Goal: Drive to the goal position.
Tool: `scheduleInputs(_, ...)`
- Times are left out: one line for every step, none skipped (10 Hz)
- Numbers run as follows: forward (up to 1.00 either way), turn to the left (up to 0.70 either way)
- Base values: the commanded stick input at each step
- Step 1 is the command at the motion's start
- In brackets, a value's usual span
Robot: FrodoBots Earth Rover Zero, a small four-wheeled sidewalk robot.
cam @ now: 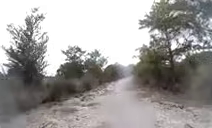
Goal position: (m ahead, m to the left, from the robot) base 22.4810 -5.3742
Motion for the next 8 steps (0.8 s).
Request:
scheduleInputs(0.6,0.0)
scheduleInputs(0.6,0.0)
scheduleInputs(0.6,0.0)
scheduleInputs(0.6,-0.06)
scheduleInputs(0.6,-0.12)
scheduleInputs(0.6,-0.03)
scheduleInputs(0.6,0.0)
scheduleInputs(0.6,0.0)
